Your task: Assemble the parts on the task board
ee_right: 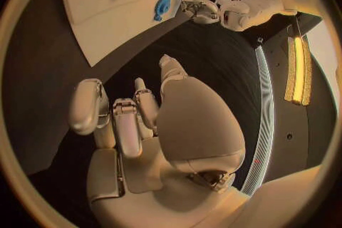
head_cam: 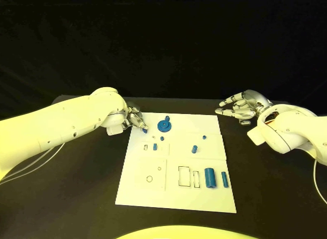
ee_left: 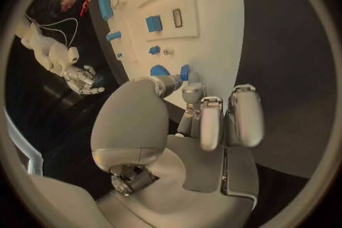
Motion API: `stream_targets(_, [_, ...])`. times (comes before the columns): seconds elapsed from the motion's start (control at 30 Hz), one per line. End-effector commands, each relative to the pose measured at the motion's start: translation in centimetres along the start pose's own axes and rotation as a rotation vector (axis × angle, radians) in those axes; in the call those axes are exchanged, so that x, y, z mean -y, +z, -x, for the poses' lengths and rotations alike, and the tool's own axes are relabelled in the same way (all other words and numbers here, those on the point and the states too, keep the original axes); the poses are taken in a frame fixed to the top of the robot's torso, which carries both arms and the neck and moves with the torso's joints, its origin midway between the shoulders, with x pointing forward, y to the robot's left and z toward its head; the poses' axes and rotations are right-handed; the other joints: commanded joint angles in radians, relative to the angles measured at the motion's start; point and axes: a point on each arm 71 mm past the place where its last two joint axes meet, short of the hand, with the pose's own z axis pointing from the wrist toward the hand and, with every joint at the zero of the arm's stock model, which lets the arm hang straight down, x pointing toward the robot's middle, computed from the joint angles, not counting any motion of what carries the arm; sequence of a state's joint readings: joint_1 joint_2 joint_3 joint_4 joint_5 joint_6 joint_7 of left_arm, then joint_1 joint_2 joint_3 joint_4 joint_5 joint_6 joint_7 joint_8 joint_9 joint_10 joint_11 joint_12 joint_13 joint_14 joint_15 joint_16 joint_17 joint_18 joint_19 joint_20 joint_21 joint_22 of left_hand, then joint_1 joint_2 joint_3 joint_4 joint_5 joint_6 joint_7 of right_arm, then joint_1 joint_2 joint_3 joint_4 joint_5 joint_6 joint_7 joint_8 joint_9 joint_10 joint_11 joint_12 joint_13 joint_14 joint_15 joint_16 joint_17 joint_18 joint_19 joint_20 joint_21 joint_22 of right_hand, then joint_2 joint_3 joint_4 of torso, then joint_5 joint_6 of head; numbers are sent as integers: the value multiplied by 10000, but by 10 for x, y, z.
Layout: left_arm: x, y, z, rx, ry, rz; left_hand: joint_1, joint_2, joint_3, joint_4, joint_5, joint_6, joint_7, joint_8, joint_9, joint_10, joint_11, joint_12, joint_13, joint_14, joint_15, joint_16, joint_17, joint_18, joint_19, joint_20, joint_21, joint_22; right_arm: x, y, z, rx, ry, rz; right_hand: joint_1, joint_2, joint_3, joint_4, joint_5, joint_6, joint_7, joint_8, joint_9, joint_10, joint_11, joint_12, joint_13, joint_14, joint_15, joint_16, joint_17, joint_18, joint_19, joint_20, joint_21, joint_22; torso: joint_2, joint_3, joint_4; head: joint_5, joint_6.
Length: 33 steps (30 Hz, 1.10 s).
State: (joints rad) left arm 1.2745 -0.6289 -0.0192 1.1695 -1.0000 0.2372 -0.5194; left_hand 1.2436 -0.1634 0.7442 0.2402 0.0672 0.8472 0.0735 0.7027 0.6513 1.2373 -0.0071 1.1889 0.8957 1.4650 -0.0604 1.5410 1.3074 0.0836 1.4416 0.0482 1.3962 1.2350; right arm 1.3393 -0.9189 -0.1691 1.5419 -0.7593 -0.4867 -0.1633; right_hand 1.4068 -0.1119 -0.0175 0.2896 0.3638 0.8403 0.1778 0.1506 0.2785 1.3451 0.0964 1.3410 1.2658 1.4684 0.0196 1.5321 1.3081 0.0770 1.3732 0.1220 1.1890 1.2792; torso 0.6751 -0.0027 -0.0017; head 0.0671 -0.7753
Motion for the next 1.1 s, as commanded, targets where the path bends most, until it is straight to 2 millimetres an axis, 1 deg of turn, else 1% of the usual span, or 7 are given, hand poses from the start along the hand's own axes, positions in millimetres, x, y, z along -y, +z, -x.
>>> stream_targets(0.03, [2, -5, -3, -89, -417, -276, -106, -63, 1521, -1429, 48, 9, -32, 72, 575, 110, 7, 61, 33, 898, -61, 9, 2063, -152, 24, -52, 45, 28, -1, 0, -1, -93, -93, 151, -66, 8, -45, 7, 63, 80, -3, 50, -17, -20, -53, 50, 0, 731, -45, -54, 1382, 151, -38, -39, -67, -5, -12, 0, 21, 9, -11])
stream_targets(0.1, [2, -8, -4, -104, -431, -360, -119, -76, 1546, -1449, 50, 14, -34, 80, 581, 124, 4, 71, 47, 895, -63, 3, 2051, -155, 31, -54, 54, 45, -1, 0, 0, -90, -93, 148, -66, 8, -45, 7, 63, 80, -3, 50, -17, -20, -53, 50, 0, 731, -45, -54, 1382, 151, -38, -39, -67, -5, -11, 0, 22, 24, -11])
stream_targets(0.4, [4, -22, -12, -31, -302, -848, -169, -165, 1674, -1568, 65, 49, -48, 120, 606, 193, -11, 116, 112, 898, -75, 7, 2056, -159, 41, -64, 65, 66, 0, -1, 0, -81, -93, 142, -70, 14, -42, 6, 67, 87, -5, 54, -21, -14, -55, 57, 5, 731, -46, -55, 1382, 150, -35, -41, -69, -3, 7, -12, -19, 82, -17])
stream_targets(0.5, [4, -25, -15, 66, -83, -956, -188, -209, 1734, -1623, 72, 72, -56, 137, 617, 244, -18, 156, 175, 900, -80, 11, 2063, -164, 52, -69, 79, 92, 0, -1, 0, -77, -92, 137, -70, 14, -42, 6, 67, 87, -5, 54, -21, -14, -55, 57, 5, 731, -46, -55, 1382, 150, -35, -41, -69, -3, 11, -9, -15, 84, -31])
stream_targets(0.63, [5, -29, -19, 224, 321, -1060, -198, -231, 1764, -1647, 73, 84, -59, 145, 621, 273, -22, 180, 213, 905, -82, 19, 2080, -168, 60, -71, 89, 110, 1, -1, 0, -73, -91, 130, -70, 14, -42, 6, 67, 87, -5, 54, -21, -14, -55, 57, 5, 731, -46, -55, 1382, 150, -35, -41, -69, -3, 16, -16, 8, 91, -65])
stream_targets(0.8, [4, -31, -25, 249, 656, -1100, -209, -256, 1795, -1670, 73, 102, -64, 155, 625, 317, -26, 219, 275, 908, -85, 25, 2090, -173, 71, -74, 102, 136, 1, -1, 1, -72, -89, 126, -70, 14, -42, 6, 67, 87, -5, 54, -21, -14, -55, 57, 5, 731, -46, -55, 1382, 150, -35, -41, -69, -3, 12, -10, 13, 132, -115])
stream_targets(1.1, [0, -33, -37, 56, 833, -1154, -234, -312, 1851, -1715, 78, 141, -75, 171, 630, 392, -36, 277, 364, 913, -91, 33, 2106, -178, 82, -79, 117, 162, 1, -2, 1, -75, -87, 123, -70, 14, -42, 6, 67, 87, -5, 54, -21, -14, -55, 57, 5, 731, -46, -55, 1382, 150, -35, -41, -69, -3, 20, -19, -7, 183, -162])
